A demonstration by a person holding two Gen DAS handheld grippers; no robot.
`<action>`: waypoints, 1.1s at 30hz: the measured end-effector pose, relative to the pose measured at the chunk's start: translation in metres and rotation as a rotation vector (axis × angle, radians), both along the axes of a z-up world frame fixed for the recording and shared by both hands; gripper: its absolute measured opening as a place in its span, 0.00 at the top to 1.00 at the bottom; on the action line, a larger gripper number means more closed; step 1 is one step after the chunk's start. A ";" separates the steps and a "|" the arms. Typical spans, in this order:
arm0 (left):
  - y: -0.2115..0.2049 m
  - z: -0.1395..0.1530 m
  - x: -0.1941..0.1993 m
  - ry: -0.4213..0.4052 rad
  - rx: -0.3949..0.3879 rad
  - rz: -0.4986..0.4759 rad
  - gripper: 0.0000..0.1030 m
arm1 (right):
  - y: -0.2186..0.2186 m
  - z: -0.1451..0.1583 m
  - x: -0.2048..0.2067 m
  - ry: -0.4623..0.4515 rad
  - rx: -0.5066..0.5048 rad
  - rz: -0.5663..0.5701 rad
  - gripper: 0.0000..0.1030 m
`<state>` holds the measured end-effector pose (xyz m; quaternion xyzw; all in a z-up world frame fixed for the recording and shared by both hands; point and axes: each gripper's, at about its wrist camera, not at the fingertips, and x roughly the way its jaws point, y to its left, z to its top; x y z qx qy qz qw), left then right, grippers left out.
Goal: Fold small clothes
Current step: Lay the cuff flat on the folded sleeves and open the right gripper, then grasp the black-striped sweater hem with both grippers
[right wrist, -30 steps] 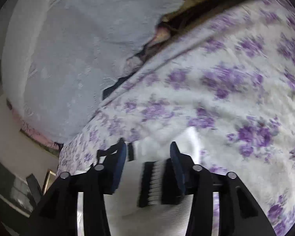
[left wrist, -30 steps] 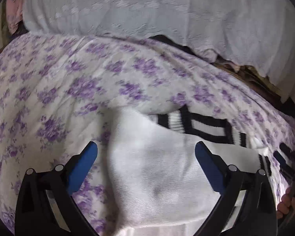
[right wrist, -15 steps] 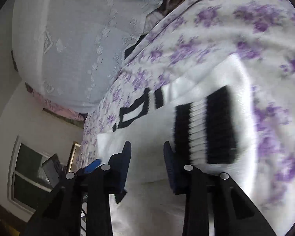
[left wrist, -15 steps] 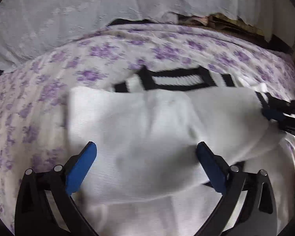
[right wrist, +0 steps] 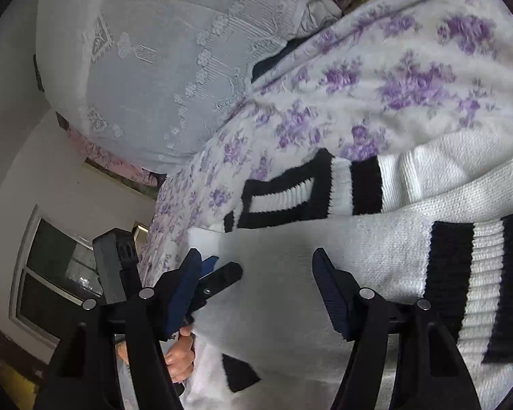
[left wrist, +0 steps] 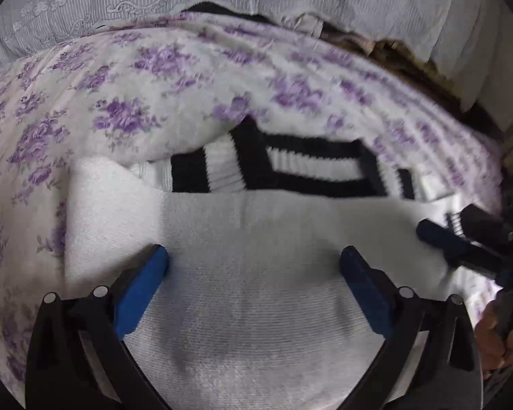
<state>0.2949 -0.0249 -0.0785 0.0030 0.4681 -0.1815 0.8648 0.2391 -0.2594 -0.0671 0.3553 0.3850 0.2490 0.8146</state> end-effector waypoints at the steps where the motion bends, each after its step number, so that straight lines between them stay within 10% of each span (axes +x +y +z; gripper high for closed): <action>1: -0.004 0.003 -0.003 -0.026 0.035 -0.012 0.04 | -0.001 -0.001 0.001 -0.011 -0.022 0.003 0.50; 10: 0.030 0.015 -0.016 -0.102 0.032 0.127 0.05 | -0.069 -0.016 -0.026 0.017 -0.072 -0.254 0.94; 13: 0.048 0.025 -0.030 -0.097 -0.063 0.152 0.05 | -0.095 -0.024 -0.047 0.051 -0.028 -0.385 0.91; 15: 0.050 0.031 -0.047 -0.097 -0.111 0.120 0.05 | -0.087 -0.008 -0.071 -0.002 -0.057 -0.375 0.52; 17: 0.046 0.031 -0.065 -0.109 -0.114 0.080 0.05 | -0.065 0.009 -0.092 -0.083 -0.086 -0.301 0.39; 22: 0.038 0.001 -0.090 -0.038 0.063 0.136 0.05 | -0.027 0.000 -0.100 -0.005 -0.136 -0.130 0.38; 26: 0.060 -0.002 -0.111 -0.016 0.004 0.185 0.05 | -0.071 -0.030 -0.112 0.084 0.049 -0.214 0.70; 33: 0.077 -0.001 -0.173 -0.045 0.012 0.212 0.05 | -0.103 -0.029 -0.173 0.082 0.026 -0.289 0.57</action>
